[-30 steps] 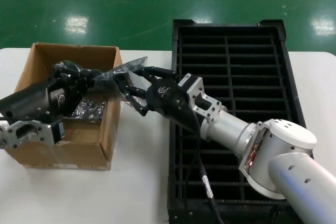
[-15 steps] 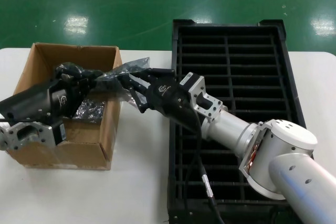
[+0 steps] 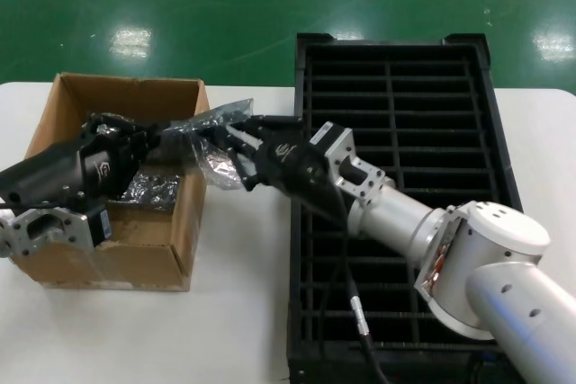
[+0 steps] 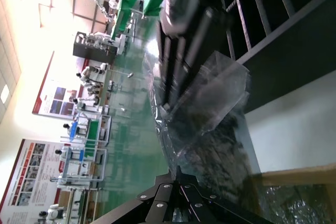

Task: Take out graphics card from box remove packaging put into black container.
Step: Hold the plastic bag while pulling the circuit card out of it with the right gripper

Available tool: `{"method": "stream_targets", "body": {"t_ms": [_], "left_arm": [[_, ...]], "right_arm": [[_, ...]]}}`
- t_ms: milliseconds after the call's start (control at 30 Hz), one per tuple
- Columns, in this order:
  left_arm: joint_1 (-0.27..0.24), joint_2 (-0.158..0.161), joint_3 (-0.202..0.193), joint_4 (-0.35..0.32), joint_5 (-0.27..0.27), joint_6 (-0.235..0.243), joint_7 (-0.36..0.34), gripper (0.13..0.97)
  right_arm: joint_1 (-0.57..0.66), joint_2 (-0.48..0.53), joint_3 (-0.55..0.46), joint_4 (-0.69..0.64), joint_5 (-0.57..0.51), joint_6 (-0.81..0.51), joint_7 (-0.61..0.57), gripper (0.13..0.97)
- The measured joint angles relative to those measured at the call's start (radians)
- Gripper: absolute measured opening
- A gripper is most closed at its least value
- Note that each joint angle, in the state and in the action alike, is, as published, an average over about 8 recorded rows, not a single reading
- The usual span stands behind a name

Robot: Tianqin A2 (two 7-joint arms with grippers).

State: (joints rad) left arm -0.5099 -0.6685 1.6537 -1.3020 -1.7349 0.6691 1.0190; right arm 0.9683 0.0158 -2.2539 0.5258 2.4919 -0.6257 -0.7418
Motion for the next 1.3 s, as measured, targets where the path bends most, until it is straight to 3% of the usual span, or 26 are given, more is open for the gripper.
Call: {"method": "stream_targets", "body": {"t_ms": [733,1300], "left_arm": [[-0.019,0.044,-0.015,0.03,-0.003,-0.044,0.027,0.139],[-0.048,0.103,-0.001,0.042,-0.001,-0.072,0.021,0.139]], "right_arm": [[-0.229,0.28,0.203,0.693,-0.438,0.19,0.43,0.179],[-0.321,0.369,0.292,0.88,-0.606,0.198,0.621,0.179]]}}
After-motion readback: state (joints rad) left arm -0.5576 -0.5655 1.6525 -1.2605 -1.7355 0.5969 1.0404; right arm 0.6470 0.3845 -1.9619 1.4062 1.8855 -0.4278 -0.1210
